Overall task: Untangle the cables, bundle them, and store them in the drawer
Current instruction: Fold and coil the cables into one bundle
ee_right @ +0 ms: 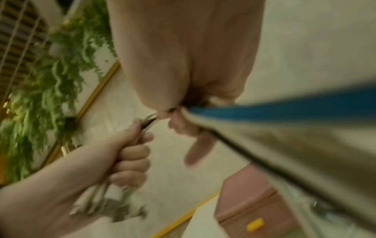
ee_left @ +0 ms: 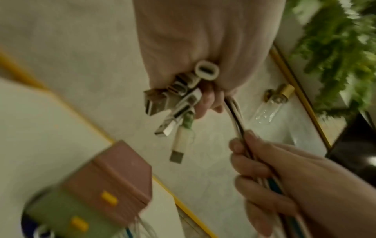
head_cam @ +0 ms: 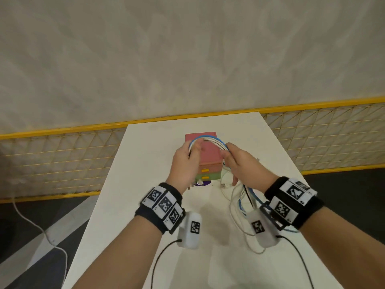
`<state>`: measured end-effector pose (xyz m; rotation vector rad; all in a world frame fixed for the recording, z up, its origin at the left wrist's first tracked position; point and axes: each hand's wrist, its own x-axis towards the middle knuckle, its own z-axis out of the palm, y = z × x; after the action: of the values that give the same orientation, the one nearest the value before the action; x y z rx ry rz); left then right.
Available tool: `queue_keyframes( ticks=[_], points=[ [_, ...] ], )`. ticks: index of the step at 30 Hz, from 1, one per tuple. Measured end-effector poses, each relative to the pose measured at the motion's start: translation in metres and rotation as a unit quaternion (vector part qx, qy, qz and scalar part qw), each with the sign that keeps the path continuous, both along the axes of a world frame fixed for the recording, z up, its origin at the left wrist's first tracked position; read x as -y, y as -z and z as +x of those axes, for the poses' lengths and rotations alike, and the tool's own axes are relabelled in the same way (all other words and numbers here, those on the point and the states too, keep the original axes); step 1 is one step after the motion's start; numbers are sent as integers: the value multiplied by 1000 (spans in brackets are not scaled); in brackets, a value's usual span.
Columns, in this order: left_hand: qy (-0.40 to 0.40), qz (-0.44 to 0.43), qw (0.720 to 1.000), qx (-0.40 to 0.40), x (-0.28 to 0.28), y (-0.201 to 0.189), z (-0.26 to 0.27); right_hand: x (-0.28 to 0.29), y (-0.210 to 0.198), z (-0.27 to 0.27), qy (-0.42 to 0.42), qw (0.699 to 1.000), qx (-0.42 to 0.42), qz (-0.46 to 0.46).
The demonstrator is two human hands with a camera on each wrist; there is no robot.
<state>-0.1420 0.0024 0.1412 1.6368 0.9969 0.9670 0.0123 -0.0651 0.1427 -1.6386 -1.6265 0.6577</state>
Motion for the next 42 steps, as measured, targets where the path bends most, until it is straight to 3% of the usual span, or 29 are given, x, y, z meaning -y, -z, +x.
queue_keyframes(
  ticks=[3, 8, 11, 13, 17, 21, 29, 33, 36, 38, 42],
  points=[
    [8, -46, 998, 46, 14, -8, 13, -6, 5, -17, 42, 998, -1, 39],
    [-17, -36, 996, 76, 23, -12, 24, -13, 13, -30, 12, 999, 36, 14],
    [-40, -85, 991, 99, 23, -17, 27, -14, 4, -34, 2, 998, 43, 56],
    [-67, -96, 987, 110, 17, -18, 24, -11, -4, -37, -12, 997, 26, 69],
    [-143, -16, 988, 59, 7, -18, 18, -4, -3, -36, -64, 996, 6, 60],
    [-238, -53, 962, 127, -15, -28, -1, 12, 13, -30, -98, 994, -39, 17],
    [-118, -3, 966, 229, -8, -41, -13, 19, 30, -24, -122, 979, -145, -78],
    [-99, 44, 987, 119, -13, -38, -29, 19, 28, 0, -105, 986, -103, -81],
    [0, 81, 996, -39, -6, -33, -32, 15, 13, 9, -85, 995, -53, -22],
    [53, 63, 989, -120, 1, -29, -28, 8, 4, 10, -74, 997, -16, -3],
    [149, -26, 978, -144, 13, -24, -19, -2, -7, 7, -63, 997, 51, 6]
  ],
)
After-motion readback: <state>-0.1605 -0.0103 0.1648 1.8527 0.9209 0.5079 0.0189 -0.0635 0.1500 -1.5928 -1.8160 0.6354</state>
